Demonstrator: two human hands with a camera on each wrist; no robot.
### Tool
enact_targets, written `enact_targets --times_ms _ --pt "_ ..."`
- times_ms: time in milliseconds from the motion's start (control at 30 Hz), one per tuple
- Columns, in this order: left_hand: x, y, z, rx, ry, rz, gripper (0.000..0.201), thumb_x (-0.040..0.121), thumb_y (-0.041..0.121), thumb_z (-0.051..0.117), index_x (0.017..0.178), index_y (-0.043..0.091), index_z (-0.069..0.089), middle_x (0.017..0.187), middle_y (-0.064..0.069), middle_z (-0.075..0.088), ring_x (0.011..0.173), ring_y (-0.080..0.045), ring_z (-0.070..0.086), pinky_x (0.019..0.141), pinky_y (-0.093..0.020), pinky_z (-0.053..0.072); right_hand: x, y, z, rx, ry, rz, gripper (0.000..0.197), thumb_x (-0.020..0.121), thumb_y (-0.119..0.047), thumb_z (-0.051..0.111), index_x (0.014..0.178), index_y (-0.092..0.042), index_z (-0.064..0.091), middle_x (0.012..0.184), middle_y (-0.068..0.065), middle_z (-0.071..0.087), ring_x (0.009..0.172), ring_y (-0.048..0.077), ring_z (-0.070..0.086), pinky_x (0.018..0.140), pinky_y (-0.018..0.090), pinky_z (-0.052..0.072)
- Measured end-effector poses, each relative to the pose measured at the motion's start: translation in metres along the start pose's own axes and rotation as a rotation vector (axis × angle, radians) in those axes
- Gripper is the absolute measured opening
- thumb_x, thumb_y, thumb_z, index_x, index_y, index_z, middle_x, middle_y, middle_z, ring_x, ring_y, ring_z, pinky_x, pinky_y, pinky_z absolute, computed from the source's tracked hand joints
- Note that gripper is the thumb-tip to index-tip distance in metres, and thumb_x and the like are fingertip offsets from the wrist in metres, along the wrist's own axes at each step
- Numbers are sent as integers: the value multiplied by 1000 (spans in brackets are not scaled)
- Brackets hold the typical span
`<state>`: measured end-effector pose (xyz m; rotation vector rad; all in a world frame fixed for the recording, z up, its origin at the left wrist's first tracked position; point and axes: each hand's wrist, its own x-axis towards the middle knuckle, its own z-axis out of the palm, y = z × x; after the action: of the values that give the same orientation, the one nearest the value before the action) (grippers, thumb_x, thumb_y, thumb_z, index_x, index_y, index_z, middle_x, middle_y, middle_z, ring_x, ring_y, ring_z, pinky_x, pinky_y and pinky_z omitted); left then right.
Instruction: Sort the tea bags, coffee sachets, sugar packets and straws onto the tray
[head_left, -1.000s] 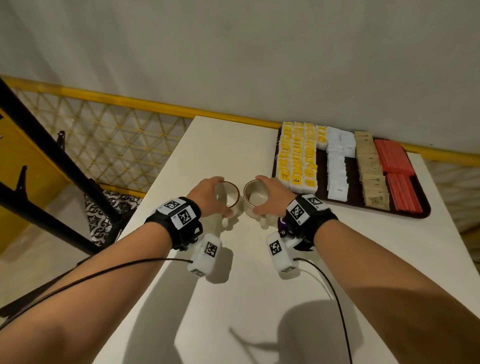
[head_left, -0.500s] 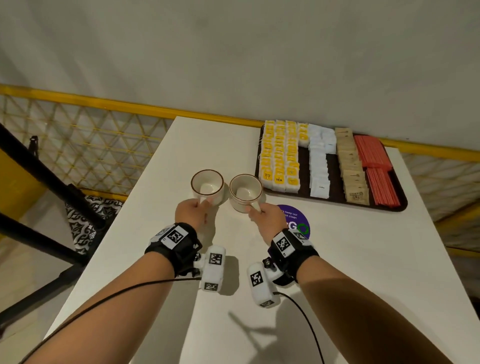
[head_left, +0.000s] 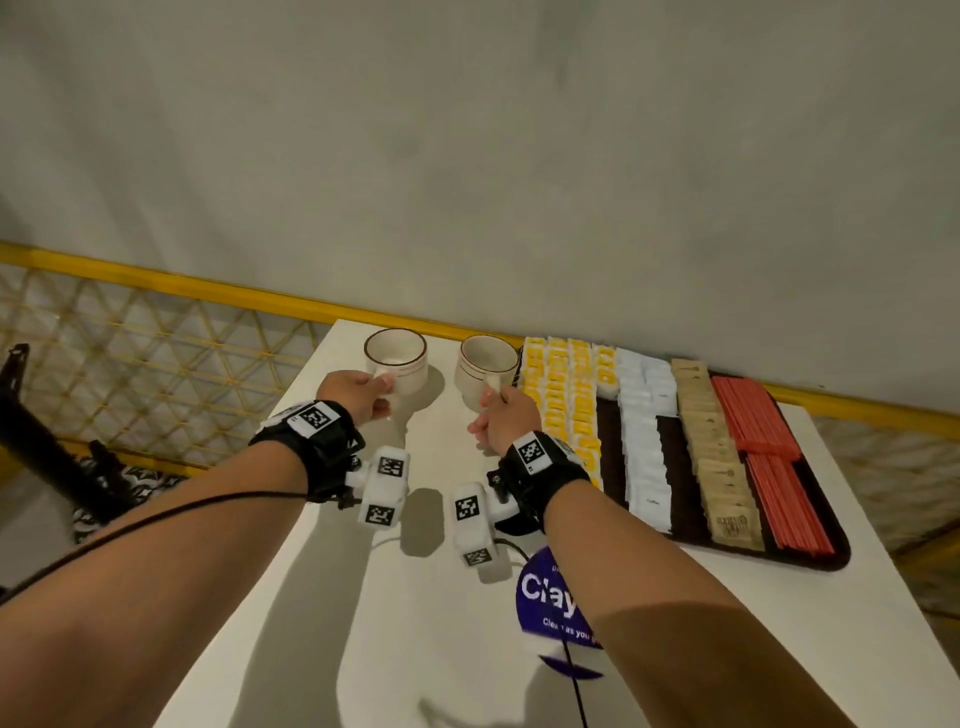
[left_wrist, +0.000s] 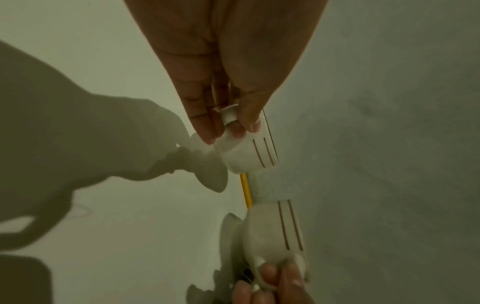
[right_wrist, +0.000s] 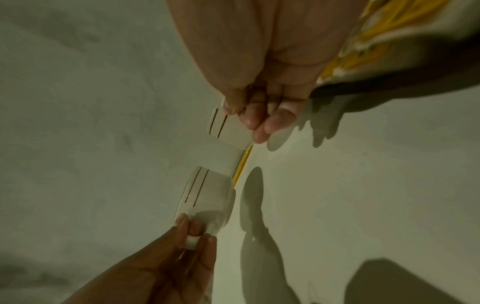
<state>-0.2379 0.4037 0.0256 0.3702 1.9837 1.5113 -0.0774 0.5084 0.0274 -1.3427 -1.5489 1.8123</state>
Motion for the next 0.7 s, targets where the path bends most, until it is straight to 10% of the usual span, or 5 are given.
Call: enact_targets --times_ms 167,300,433,567,700 --pt "53 -3 18 71 3 -27 31 91 15 62 103 -13 61 76 -15 61 60 -20 57 72 -31 56 58 4 10 -72 112 -92 33 102 -28 27 74 -15 40 66 6 38 52 23 24 40 15 24" --pt "75 -2 35 40 -9 -18 34 90 15 64 107 -14 60 76 -15 60 61 -20 57 82 -41 56 75 3 15 36 127 -36 33 102 -27 29 74 -15 41 65 5 35 42 23 32 35 9 26" --pt "81 -5 44 61 -27 17 23 90 20 64 82 -1 66 79 -15 64 67 -23 61 89 -42 54 82 7 23 184 70 -14 29 99 -13 40 71 -19 43 70 7 52 54 19 54 54 27 50" --pt "83 -5 49 116 2 48 29 91 21 61 65 8 60 72 -13 62 66 -24 58 88 -39 54 88 6 26 -22 111 -63 35 98 -4 29 65 -13 38 65 3 45 43 19 34 44 21 30" --pt "81 -5 49 153 6 79 33 92 22 60 63 7 58 62 -10 56 58 -23 52 85 -42 54 83 9 26 -120 76 -99 18 98 -15 45 80 -15 49 81 11 58 64 20 56 59 23 48"
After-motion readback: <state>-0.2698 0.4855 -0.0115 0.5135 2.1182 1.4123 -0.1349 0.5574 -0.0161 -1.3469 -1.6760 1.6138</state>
